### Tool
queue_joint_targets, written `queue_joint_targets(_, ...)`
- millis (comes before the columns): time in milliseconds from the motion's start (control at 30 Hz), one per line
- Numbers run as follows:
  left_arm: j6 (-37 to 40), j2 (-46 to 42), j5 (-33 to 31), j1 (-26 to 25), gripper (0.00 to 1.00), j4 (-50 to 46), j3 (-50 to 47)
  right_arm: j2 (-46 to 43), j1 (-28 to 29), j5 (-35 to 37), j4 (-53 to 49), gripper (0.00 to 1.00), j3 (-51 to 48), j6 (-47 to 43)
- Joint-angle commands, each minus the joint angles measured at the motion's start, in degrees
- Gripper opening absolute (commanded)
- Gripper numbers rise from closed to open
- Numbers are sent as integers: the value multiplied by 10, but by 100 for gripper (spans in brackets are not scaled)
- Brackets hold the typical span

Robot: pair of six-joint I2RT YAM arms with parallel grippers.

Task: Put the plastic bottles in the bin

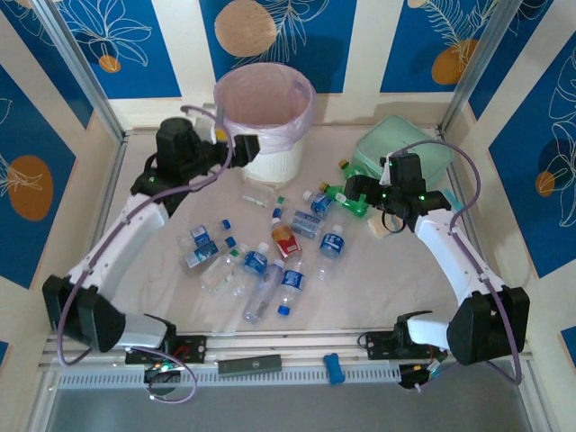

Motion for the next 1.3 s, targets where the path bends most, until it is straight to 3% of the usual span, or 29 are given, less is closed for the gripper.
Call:
queue_joint_targets(0, 11, -59, -61, -3, 100, 50, -78, 3, 16, -52, -44, 99, 8, 50)
queue_joint_targets(267, -65, -158, -140, -2, 100, 75, -282, 0, 86, -22, -78, 99, -37, 130)
queue_joint_targets(500, -159, -206, -120, -3, 100, 182, -437, 15, 149, 18, -79, 100, -85, 204)
queue_joint_targets(733, -180, -208, -119, -3, 100, 202, -492, 45, 195, 51, -68, 99, -107, 262)
queue_joint_targets(1267, -149, -219, -158, -2, 100, 201, -506, 163, 199, 33, -12, 92, -81, 283)
